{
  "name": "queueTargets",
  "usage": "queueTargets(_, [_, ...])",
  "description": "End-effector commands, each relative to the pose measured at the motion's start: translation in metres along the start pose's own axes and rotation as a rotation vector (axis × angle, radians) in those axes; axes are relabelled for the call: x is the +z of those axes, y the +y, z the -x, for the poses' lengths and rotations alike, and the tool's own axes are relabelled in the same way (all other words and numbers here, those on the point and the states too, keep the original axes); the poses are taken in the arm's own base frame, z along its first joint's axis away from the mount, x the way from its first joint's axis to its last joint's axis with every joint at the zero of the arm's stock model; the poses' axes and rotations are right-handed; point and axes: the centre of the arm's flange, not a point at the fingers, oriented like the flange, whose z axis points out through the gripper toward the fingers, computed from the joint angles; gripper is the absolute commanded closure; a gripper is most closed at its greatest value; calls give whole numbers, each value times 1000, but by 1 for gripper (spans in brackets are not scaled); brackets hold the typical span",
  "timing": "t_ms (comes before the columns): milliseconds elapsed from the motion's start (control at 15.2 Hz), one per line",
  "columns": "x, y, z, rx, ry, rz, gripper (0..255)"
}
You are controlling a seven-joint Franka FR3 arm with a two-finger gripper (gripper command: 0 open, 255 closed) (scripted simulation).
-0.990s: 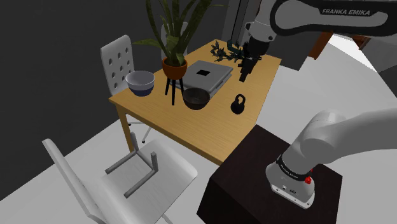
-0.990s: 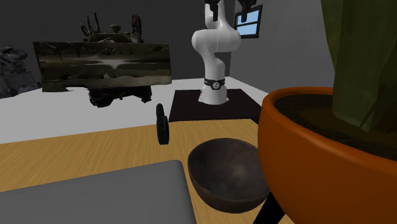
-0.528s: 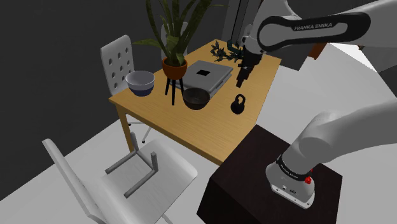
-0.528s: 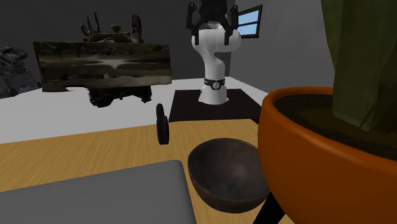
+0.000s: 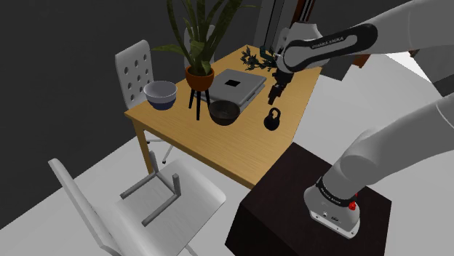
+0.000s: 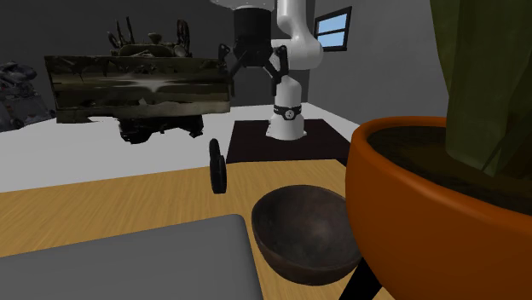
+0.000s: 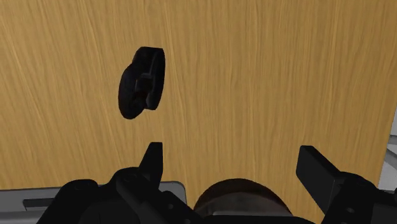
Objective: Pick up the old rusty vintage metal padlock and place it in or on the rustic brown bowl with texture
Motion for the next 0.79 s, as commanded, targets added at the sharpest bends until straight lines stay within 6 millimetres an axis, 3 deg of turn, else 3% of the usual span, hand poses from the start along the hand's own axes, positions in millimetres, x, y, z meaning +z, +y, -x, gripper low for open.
queueTargets(0, [21, 18, 0, 9, 0, 3, 0])
queueTargets(528, [97, 89, -11, 48, -2, 10, 0])
queueTargets(726, [110, 92, -12, 49, -2, 11, 0])
